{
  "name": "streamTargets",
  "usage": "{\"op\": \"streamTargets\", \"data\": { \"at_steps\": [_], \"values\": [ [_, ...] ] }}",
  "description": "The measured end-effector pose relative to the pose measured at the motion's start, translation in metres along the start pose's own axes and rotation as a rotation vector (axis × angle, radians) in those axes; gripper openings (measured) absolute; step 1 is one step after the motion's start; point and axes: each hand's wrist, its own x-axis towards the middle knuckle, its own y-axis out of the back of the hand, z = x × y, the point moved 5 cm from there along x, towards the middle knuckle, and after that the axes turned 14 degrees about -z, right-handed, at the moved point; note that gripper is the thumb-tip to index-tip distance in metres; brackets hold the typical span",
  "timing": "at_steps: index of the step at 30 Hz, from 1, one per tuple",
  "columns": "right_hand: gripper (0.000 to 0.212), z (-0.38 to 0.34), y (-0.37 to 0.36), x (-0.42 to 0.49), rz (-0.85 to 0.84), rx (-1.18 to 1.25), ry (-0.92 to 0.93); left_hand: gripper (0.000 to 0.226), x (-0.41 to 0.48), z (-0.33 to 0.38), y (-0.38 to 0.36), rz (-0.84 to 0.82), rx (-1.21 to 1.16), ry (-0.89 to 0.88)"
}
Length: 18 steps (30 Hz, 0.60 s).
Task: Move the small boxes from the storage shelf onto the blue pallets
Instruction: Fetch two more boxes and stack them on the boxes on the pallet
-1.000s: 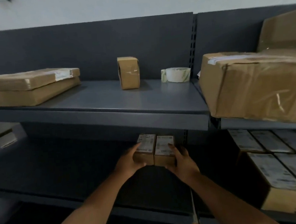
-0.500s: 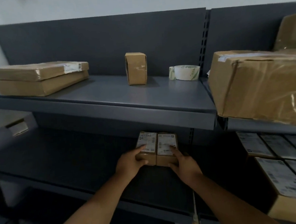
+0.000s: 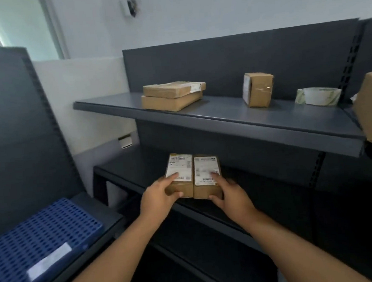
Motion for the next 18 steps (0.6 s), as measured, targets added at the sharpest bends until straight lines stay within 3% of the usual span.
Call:
{"op": "streamTargets", "data": {
  "at_steps": [18],
  "values": [
    [0.071, -0.363, -0.176, 0.014, -0.267, 0.050, 0.625, 0.063, -0.279, -0.147, 0.298, 0.495, 0.259, 0.434]
  ]
}}
